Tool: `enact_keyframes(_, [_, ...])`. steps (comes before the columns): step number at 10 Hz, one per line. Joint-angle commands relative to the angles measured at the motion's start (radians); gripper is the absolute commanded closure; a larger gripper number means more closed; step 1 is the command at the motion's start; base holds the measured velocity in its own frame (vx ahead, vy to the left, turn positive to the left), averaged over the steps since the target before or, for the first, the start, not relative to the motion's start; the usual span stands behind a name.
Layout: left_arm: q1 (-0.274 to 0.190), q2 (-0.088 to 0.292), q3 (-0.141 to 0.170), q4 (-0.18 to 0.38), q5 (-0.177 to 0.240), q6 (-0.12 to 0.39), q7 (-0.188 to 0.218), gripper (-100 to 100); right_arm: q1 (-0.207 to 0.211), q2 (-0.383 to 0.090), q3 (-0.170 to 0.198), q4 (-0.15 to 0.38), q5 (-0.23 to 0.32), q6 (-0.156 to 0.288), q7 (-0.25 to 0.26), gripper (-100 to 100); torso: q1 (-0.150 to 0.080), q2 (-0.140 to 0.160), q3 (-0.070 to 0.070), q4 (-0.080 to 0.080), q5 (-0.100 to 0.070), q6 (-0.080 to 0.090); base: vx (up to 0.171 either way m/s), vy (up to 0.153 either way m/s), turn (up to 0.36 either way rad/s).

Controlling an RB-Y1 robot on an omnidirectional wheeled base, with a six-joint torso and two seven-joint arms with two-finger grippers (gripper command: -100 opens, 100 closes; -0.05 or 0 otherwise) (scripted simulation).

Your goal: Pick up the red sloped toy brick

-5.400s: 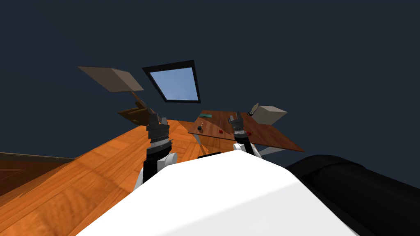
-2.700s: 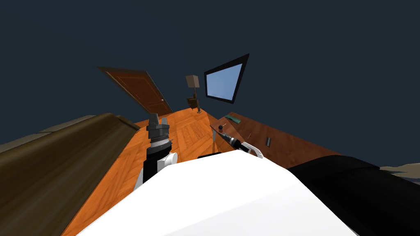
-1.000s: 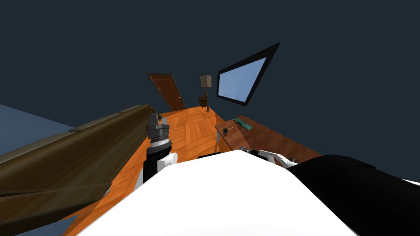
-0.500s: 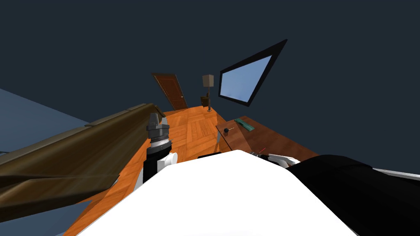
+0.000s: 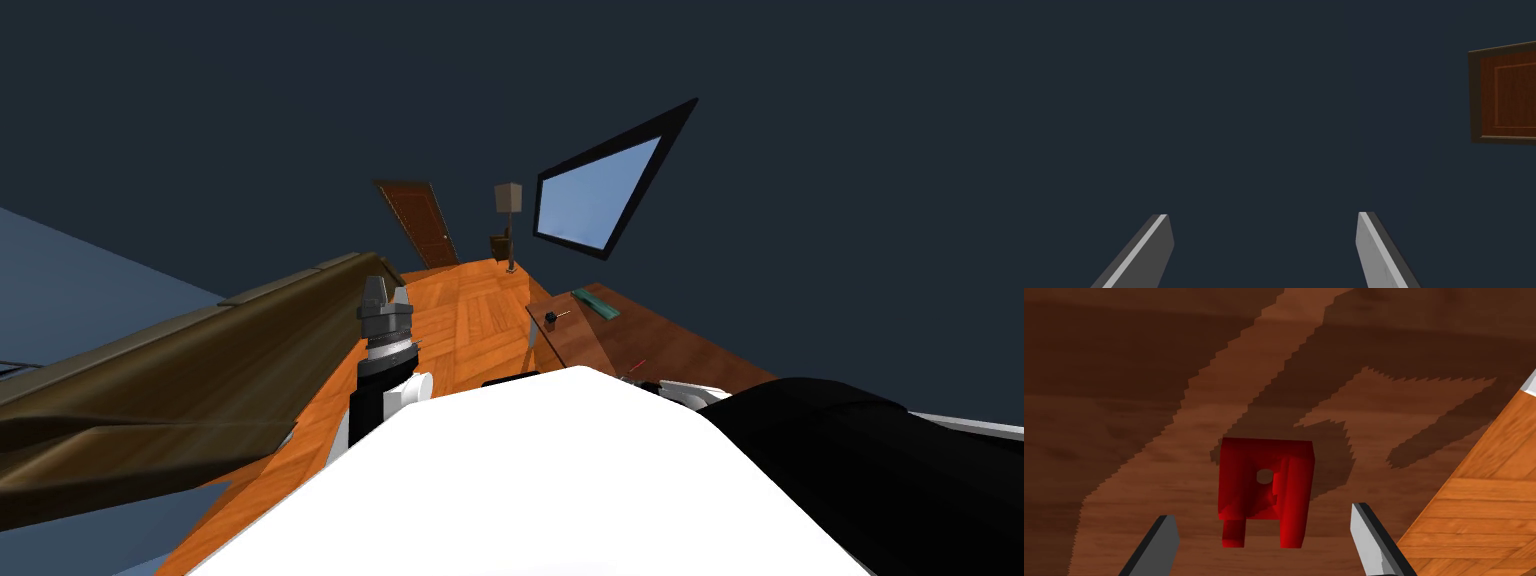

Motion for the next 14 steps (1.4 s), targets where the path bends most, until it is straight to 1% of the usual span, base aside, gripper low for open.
enact_keyframes(1, [0.000, 0.000, 0.000, 0.000, 0.000, 0.000, 0.000, 0, -0.005, 0.032, 0.001, 0.026, 0.009, 0.003, 0.001, -100, 0.000, 0.000, 0.000, 0.000, 0.000, 0.000, 0.006, -0.014, 0.081])
enact_keyframes(3, [0.000, 0.000, 0.000, 0.000, 0.000, 0.000, 0.000, 0, -0.009, 0.069, 0.000, 0.057, 0.021, 0.004, 0.002, -100, -0.001, -0.001, 0.000, 0.000, 0.000, 0.000, 0.006, -0.017, 0.061])
enact_keyframes(4, [0.000, 0.000, 0.000, 0.000, 0.000, 0.000, 0.000, 0, -0.008, 0.057, 0.001, 0.045, 0.017, 0.005, 0.001, -100, -0.001, -0.001, 0.000, 0.000, 0.000, 0.000, 0.002, -0.007, 0.011])
enact_keyframes(5, [0.000, 0.000, 0.000, 0.000, 0.000, 0.000, 0.000, 0, -0.008, 0.058, 0.000, 0.046, 0.018, 0.006, 0.001, 100, 0.000, -0.001, 0.000, 0.000, 0.000, 0.000, 0.000, 0.000, 0.000])
enact_keyframes(9, [0.000, 0.000, 0.000, 0.000, 0.000, 0.000, 0.000, 0, -0.008, 0.059, 0.000, 0.046, 0.017, 0.006, 0.000, 100, 0.000, 0.000, 0.000, 0.000, 0.000, 0.000, 0.000, 0.000, 0.000])
enact_keyframes(10, [0.000, 0.000, 0.000, 0.000, 0.000, 0.000, 0.000, 0, -0.008, 0.058, 0.000, 0.046, 0.017, 0.006, 0.000, 0, 0.000, 0.000, 0.000, 0.000, 0.000, 0.000, 0.000, 0.000, 0.000])
enact_keyframes(11, [0.000, 0.000, 0.000, 0.000, 0.000, 0.000, 0.000, 0, -0.004, 0.022, 0.001, 0.018, 0.006, 0.003, 0.000, 100, 0.000, 0.000, 0.000, 0.000, 0.000, 0.000, -0.003, 0.011, -0.111])
enact_keyframes(13, [0.000, 0.000, 0.000, 0.000, 0.000, 0.000, 0.000, 0, 0.000, -0.015, 0.002, -0.014, -0.005, 0.002, -0.001, 100, 0.002, 0.001, 0.000, 0.000, 0.001, 0.001, -0.009, 0.021, -0.079])
enact_keyframes(14, [0.000, 0.000, 0.000, 0.000, 0.000, 0.000, 0.000, 0, 0.004, -0.003, -0.003, -0.007, 0.000, 0.004, 0.001, 100, 0.002, 0.001, 0.000, 0.000, 0.001, 0.001, -0.005, 0.009, -0.011])
